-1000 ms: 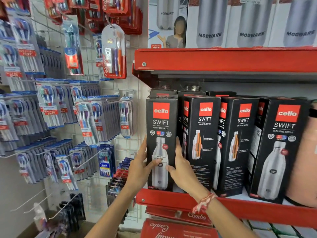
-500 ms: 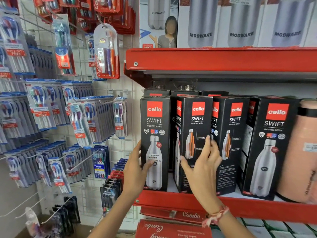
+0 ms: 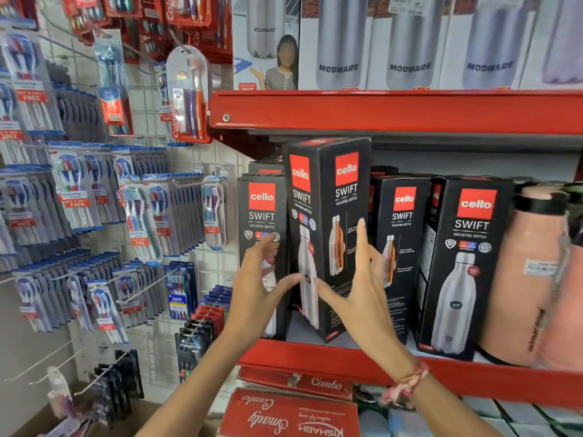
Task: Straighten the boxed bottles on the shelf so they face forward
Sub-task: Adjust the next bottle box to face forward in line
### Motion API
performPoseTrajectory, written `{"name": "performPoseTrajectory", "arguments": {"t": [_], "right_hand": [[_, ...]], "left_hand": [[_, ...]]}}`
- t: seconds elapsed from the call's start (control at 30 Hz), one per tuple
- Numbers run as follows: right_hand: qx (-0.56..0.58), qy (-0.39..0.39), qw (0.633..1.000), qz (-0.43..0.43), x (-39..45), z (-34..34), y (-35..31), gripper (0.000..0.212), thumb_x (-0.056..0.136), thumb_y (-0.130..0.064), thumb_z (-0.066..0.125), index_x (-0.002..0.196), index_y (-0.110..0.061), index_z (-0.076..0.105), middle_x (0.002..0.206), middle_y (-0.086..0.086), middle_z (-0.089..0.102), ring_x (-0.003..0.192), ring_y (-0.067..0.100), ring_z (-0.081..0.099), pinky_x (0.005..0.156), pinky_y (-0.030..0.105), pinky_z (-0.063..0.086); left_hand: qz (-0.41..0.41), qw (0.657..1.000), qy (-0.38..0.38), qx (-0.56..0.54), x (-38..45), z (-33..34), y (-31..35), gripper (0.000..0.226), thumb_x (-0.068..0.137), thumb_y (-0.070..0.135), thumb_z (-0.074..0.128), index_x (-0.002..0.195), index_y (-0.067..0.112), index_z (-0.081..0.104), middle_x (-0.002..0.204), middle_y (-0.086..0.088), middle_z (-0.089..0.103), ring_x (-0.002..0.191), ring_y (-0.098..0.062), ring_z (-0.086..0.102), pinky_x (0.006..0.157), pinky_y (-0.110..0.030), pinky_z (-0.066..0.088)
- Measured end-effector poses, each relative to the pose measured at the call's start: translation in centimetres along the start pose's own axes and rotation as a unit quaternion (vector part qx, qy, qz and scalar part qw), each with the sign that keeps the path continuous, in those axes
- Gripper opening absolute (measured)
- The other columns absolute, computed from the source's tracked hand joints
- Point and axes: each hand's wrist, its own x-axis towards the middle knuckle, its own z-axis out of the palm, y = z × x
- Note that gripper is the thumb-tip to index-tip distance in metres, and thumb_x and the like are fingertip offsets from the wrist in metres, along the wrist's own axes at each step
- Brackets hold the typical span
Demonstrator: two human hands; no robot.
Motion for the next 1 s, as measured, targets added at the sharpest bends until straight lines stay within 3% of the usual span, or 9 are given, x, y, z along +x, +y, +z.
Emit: {"name": "performPoseTrajectory", "arguments": {"t": [0.07, 0.17, 0.23, 0.37, 0.47, 0.53, 0.67, 0.87, 1.0], "right_hand": [[0.055, -0.060, 0.997, -0.006, 0.2, -2.0, -0.3, 0.109, 0.078, -0.038, 0.073, 0.146, -0.046, -0.012, 0.138, -0.031, 0.015, 0.118, -0.036, -0.007, 0.098, 0.018, 0.023], [0.132, -0.135, 0.982, 0.027, -0.2, -4.0, 0.3, 0.107, 0.073, -0.043, 0.075, 0.140, -0.061, -0.007, 0.125, -0.062, 0.004, 0.139, -0.012, 0.009, 0.117, 0.039, 0.025], [0.157, -0.165, 0.973, 0.037, -0.1, -4.5, 0.9, 0.105, 0.075, -0.043, 0.074, 0.138, -0.065, -0.007, 0.146, -0.044, 0.006, 0.147, 0.003, 0.010, 0.118, 0.053, 0.024], [0.126, -0.223, 0.966, 0.021, 1.9, -4.0, 1.5, 0.102, 0.090, -0.017, 0.062, 0.140, -0.055, -0.019, 0.157, -0.027, 0.012, 0.146, 0.013, 0.025, 0.116, 0.050, 0.029], [0.085, -0.231, 0.968, 0.048, 3.2, -2.8, 1.8, 0.101, 0.092, -0.004, 0.050, 0.139, -0.051, -0.026, 0.152, -0.024, 0.021, 0.129, 0.013, 0.048, 0.103, 0.032, 0.043], [0.062, -0.231, 0.969, 0.063, 3.4, -2.1, 1.9, 0.099, 0.093, -0.002, 0.047, 0.140, -0.049, -0.026, 0.150, -0.022, 0.021, 0.127, 0.003, 0.041, 0.099, 0.020, 0.034], [0.052, -0.220, 0.971, 0.077, 3.2, -1.1, 2.9, 0.100, 0.092, -0.001, 0.045, 0.138, -0.050, -0.028, 0.154, -0.022, 0.009, 0.144, 0.010, 0.019, 0.115, 0.030, 0.023], [0.049, -0.227, 0.970, 0.077, 2.7, -0.8, 3.7, 0.097, 0.093, 0.001, 0.045, 0.142, -0.042, -0.026, 0.132, -0.044, -0.002, 0.136, -0.003, 0.012, 0.111, 0.022, 0.016], [0.036, -0.207, 0.975, 0.074, 2.6, -0.5, 4.0, 0.098, 0.092, 0.000, 0.047, 0.143, -0.045, -0.023, 0.141, -0.029, 0.016, 0.125, -0.002, 0.034, 0.100, 0.017, 0.028]], "left_hand": [[-0.016, 0.998, -0.062, -0.012, 0.0, 0.4, 0.9, 0.086, 0.073, 0.036, 0.074, 0.145, 0.028, 0.027, 0.140, 0.012, 0.045, 0.127, 0.003, 0.044, 0.097, -0.005, 0.040], [-0.055, 0.990, -0.126, -0.043, -0.4, 0.9, 2.2, 0.107, 0.067, 0.039, 0.074, 0.149, 0.032, 0.007, 0.141, 0.023, 0.024, 0.127, 0.009, 0.026, 0.094, -0.001, 0.033], [-0.055, 0.991, -0.114, -0.038, -0.7, 1.3, 2.6, 0.108, 0.064, 0.041, 0.075, 0.147, 0.037, 0.005, 0.138, 0.025, 0.026, 0.122, 0.013, 0.025, 0.099, -0.009, 0.032], [0.001, 0.998, -0.060, 0.010, 0.0, 2.7, 1.7, 0.103, 0.074, 0.025, 0.079, 0.146, 0.047, 0.009, 0.132, 0.032, 0.046, 0.108, 0.013, 0.049, 0.095, -0.022, 0.048], [0.000, 0.999, -0.022, 0.038, 0.4, 4.2, 0.3, 0.108, 0.076, 0.015, 0.076, 0.143, 0.055, 0.000, 0.086, 0.013, 0.060, 0.072, -0.019, 0.061, 0.075, -0.040, 0.056], [-0.018, 0.999, -0.011, 0.049, 0.4, 5.0, -0.4, 0.109, 0.077, 0.016, 0.075, 0.140, 0.057, -0.005, 0.072, 0.006, 0.049, 0.057, -0.018, 0.049, 0.061, -0.034, 0.049], [-0.034, 0.997, -0.022, 0.063, 0.4, 5.8, -1.0, 0.107, 0.080, 0.014, 0.072, 0.143, 0.051, -0.007, 0.062, 0.018, 0.039, 0.049, -0.006, 0.040, 0.048, -0.017, 0.037], [-0.064, 0.990, -0.055, 0.108, 0.1, 6.4, -1.3, 0.106, 0.084, 0.011, 0.067, 0.140, 0.045, -0.016, 0.054, -0.004, 0.047, 0.048, -0.009, 0.045, 0.050, -0.018, 0.037], [-0.102, 0.986, -0.069, 0.110, 0.2, 6.9, -0.8, 0.103, 0.086, 0.009, 0.064, 0.147, 0.034, -0.015, 0.071, -0.011, 0.056, 0.061, -0.018, 0.056, 0.059, -0.028, 0.044]]}}
